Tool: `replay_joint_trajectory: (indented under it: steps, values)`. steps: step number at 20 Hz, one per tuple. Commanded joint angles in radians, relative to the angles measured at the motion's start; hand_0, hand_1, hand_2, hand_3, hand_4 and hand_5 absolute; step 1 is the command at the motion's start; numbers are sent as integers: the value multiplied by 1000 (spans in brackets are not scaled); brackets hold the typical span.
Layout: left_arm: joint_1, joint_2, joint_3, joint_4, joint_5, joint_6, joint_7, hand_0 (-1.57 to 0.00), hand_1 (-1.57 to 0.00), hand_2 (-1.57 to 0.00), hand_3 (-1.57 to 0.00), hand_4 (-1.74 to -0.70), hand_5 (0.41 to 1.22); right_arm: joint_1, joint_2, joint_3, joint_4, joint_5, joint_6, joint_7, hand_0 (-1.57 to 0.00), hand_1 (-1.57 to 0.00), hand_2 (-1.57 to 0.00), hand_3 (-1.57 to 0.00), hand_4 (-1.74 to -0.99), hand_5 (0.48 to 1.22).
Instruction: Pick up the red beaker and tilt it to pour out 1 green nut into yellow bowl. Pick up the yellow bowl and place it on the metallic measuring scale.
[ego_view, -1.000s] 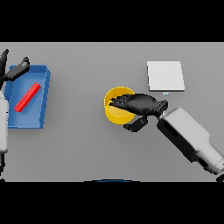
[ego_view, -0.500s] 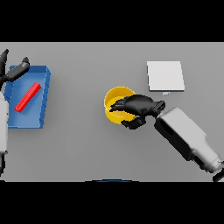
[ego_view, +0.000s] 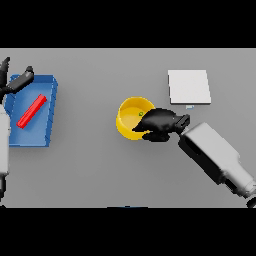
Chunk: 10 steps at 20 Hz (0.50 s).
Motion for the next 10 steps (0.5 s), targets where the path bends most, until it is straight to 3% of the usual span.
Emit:
replay_joint_trajectory:
  steps: [1, 6, 10]
  values:
    - [-1, -4, -2, 9, 1, 0, -8, 1, 1, 1, 1, -791, 730, -1, 0, -3, 1, -1, 1, 8, -1405, -1370, -1365, -1126, -1673, 1191]
    - [11, 1, -1, -23, 6, -9, 3, 1, 1, 1, 1, -783, 727, -10, -34, -32, -70, -46, 50, 42, -1517, -1505, -1504, -1350, -1711, 1211]
    - [-2, 12, 5, -17, 4, -9, 10, 1, 1, 1, 1, -788, 733, -11, -87, -64, -166, -78, 96, 83, -1549, -1544, -1543, -1325, -1721, 1217]
